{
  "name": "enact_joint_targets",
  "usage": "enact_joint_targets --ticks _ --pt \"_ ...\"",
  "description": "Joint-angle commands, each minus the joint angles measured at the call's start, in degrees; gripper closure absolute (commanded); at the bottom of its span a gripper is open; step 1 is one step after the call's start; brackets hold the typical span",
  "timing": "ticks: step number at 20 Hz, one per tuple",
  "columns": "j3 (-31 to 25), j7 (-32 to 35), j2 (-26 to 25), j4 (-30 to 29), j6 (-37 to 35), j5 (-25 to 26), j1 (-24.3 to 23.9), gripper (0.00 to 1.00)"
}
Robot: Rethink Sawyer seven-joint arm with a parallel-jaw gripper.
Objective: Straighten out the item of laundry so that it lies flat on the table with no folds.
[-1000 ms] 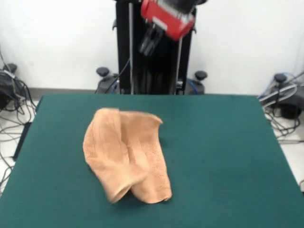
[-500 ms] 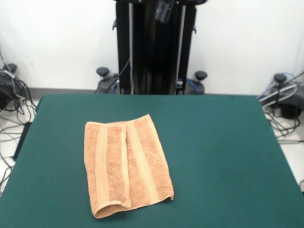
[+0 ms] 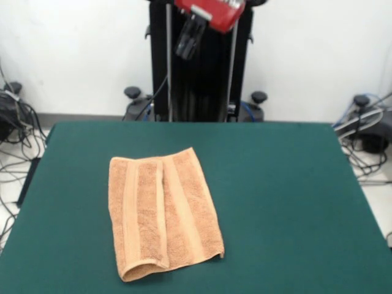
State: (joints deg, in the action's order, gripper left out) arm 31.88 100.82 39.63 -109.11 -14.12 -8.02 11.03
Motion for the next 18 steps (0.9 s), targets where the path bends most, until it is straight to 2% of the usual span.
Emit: enact_joint_targets --ticks 1,6,10,16,18 --pt "-4.0 8.3 -9.7 0.9 3.2 3.0 0.2 1.0" --pt "-2.6 10.8 -15.1 5.0 3.1 0.0 2.0 1.0" --pt "-0.5 15.2 -20.0 9.7 -0.8 -4.8 5.1 1.0" --pt "1.3 16.2 -25.7 13.8 -1.1 -8.8 5.8 1.0" --pt "0.9 15.4 -25.5 13.5 -1.7 -9.3 5.4 1.0"
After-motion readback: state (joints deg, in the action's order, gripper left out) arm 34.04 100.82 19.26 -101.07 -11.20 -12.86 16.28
